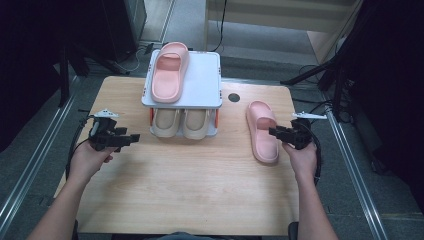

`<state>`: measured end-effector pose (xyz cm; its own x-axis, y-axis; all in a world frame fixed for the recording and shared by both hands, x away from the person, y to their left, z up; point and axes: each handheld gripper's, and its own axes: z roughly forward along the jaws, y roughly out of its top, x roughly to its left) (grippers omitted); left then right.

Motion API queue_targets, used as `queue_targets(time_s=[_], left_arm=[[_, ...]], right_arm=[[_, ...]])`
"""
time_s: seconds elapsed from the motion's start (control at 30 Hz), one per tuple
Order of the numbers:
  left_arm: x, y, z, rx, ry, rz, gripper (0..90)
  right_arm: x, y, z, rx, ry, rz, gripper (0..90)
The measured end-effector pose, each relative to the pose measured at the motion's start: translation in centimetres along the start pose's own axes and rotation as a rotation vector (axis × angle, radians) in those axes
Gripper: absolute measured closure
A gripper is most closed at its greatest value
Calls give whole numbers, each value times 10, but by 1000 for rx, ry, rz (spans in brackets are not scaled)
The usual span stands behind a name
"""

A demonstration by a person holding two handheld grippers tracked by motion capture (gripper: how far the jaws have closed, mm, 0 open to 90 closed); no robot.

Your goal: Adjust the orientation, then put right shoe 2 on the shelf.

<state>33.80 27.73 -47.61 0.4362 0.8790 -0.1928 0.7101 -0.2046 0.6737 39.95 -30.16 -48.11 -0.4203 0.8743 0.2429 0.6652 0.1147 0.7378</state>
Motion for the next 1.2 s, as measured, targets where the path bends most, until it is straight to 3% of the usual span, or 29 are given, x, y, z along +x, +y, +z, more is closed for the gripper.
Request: queue_targets(time_s=[0.33, 0.73, 1.03, 1.2], left_arm=[[-4, 10, 12, 7, -24, 13, 353], [1, 5, 11, 25, -23, -7, 352], [4, -6, 2, 22, -12, -23, 350], [8, -15, -5, 19, 4, -45, 350]], right_arm=[[-16, -14, -11, -41, -34, 62, 427], [-20, -16, 7, 12, -56, 54, 420], [-19, -8, 20, 23, -39, 52, 420], [-18, -1, 33, 49, -69, 31, 451]])
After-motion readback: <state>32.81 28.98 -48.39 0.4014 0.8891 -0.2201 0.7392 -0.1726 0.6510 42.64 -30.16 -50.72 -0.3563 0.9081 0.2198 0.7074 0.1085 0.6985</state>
